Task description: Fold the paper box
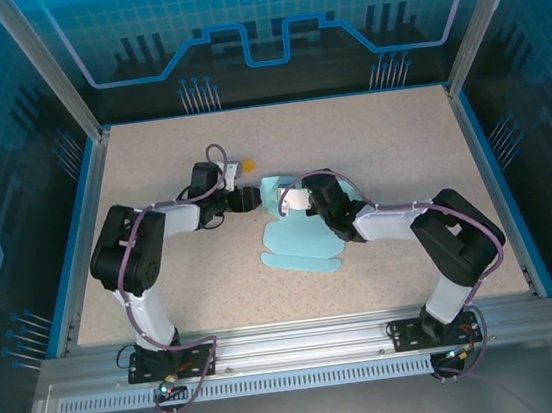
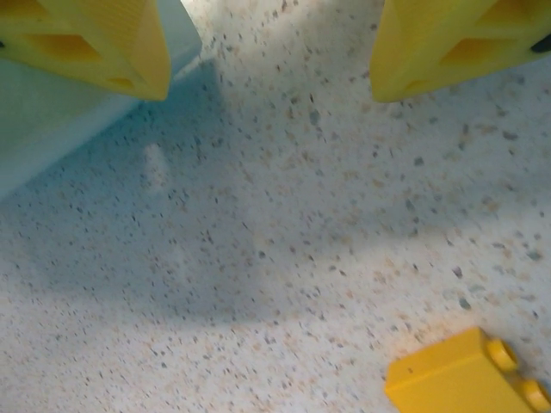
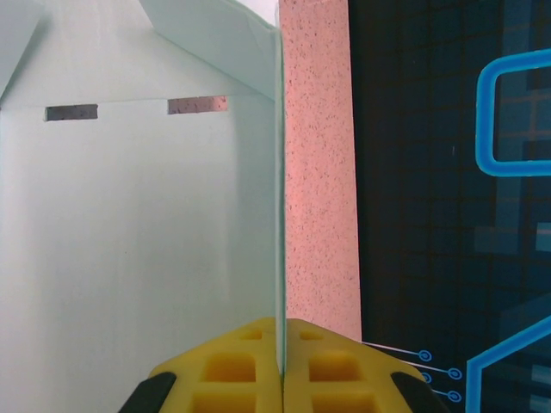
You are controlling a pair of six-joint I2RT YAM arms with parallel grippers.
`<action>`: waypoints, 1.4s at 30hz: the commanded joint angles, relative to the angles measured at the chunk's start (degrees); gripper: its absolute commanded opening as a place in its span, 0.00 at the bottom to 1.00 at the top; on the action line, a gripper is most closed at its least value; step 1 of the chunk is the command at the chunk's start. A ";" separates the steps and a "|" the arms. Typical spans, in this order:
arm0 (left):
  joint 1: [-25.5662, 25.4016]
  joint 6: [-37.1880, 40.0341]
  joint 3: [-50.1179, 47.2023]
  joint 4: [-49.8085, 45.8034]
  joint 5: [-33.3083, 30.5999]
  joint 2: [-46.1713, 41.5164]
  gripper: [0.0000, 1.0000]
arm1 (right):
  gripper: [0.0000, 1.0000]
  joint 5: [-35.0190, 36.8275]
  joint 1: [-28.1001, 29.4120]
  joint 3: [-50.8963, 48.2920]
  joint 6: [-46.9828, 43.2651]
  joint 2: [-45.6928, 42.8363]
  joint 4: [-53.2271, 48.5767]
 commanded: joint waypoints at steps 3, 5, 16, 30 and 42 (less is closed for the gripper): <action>-1.41 -0.92 -3.17 5.59 5.12 -3.06 0.64 | 0.01 -1.90 -0.93 1.26 1.47 -1.13 -3.17; -1.99 -0.29 -3.47 5.68 5.35 -3.20 0.64 | 0.01 -1.82 -0.97 1.29 1.43 -1.02 -3.17; -4.47 0.46 -4.43 8.95 8.53 -2.72 0.64 | 0.01 -1.78 -1.13 0.56 0.81 -1.19 -1.92; -4.85 4.86 -3.37 9.50 14.41 -1.72 0.62 | 0.00 -1.98 -1.41 0.45 1.18 -1.72 -2.14; -4.85 7.26 -0.57 10.93 18.99 1.26 0.58 | 0.00 -4.33 -2.03 -1.00 -0.05 -3.32 -0.34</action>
